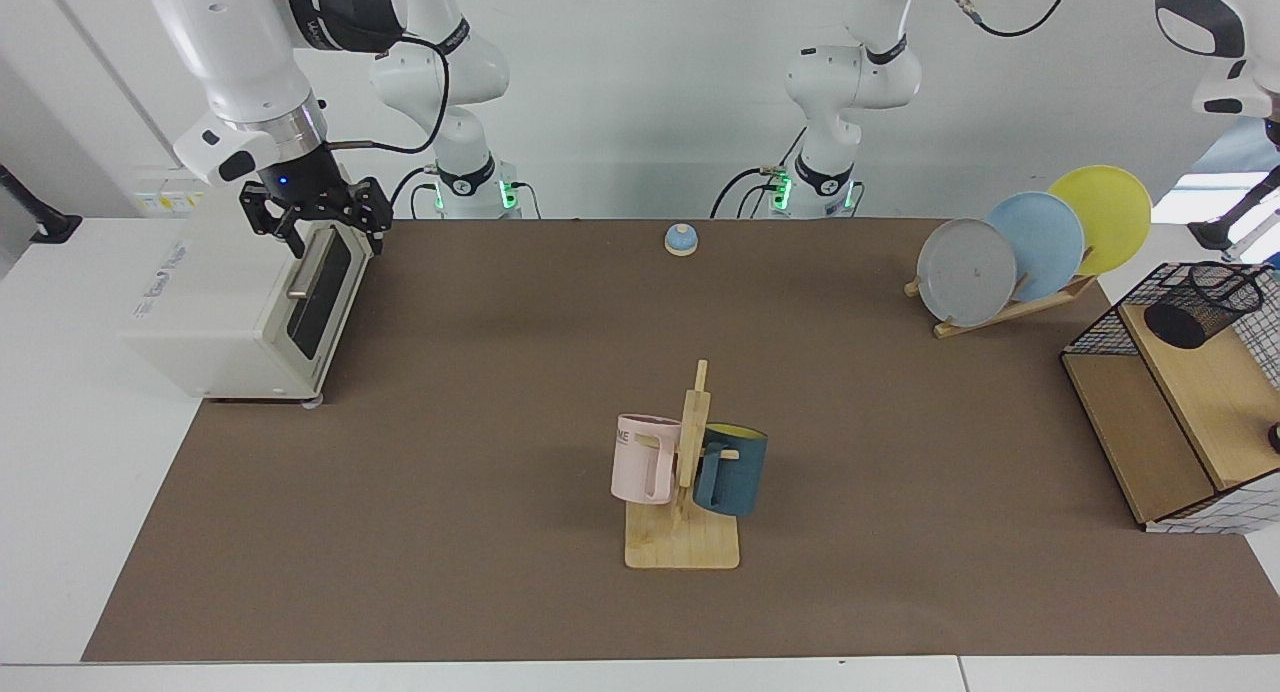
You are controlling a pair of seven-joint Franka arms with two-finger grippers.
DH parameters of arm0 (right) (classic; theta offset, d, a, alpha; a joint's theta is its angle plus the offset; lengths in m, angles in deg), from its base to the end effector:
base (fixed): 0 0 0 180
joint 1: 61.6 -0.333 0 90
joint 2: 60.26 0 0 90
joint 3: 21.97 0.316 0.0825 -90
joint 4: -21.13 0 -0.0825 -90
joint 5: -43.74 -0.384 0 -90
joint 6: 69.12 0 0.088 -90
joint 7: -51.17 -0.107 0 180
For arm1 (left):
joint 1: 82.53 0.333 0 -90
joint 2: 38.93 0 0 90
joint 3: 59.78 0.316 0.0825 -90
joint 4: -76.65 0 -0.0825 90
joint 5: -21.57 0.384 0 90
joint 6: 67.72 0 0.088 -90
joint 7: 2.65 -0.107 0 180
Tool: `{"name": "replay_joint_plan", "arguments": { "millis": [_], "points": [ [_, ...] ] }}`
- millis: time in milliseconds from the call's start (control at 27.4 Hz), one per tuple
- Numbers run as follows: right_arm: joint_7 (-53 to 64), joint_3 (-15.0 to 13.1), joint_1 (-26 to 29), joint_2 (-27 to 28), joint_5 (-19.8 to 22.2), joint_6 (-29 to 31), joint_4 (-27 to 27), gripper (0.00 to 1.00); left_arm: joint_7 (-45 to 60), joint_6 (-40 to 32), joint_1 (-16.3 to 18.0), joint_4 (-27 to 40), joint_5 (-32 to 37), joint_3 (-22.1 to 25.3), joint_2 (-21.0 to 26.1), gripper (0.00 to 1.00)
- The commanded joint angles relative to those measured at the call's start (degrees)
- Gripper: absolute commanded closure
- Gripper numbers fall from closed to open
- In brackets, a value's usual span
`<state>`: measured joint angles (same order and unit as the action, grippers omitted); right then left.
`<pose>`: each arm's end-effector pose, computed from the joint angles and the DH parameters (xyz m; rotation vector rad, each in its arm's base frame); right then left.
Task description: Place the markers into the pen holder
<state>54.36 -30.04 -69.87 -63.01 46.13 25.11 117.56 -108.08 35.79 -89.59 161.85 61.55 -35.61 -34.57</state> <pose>0.5449 -0.0040 0.6039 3.1050 0.0966 0.0128 0.5595 0.2167 0.6696 -1.7145 1.8154 0.6847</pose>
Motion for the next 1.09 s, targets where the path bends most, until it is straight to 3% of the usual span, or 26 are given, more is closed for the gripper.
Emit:
{"name": "replay_joint_plan", "arguments": {
  "millis": [0, 328, 620, 1058],
  "points": [
    [1.1, 0.8, 0.9, -0.5, -1.1, -0.4, -0.1, 0.0, -5.2, 4.2, 1.3, -3.7, 2.3, 0.0, 4.5, 1.0],
    [1.1, 0.8, 1.1, -0.5, -1.1, -0.4, -0.1, 0.0, -3.2, 1.9, 2.0, -2.1, 2.9, 0.9, 5.3, 1.0],
    [1.1, 0.8, 1.1, -0.5, -1.1, -0.4, -0.1, 0.0, 2.2, -3.4, 1.6, 3.0, 5.8, 0.8, 2.0, 1.0],
    [1.1, 0.8, 1.0, -0.5, -1.1, -0.4, -0.1, 0.0, 4.6, -6.6, -0.1, 2.2, 5.5, -0.1, 2.9, 1.0]
  ]
}}
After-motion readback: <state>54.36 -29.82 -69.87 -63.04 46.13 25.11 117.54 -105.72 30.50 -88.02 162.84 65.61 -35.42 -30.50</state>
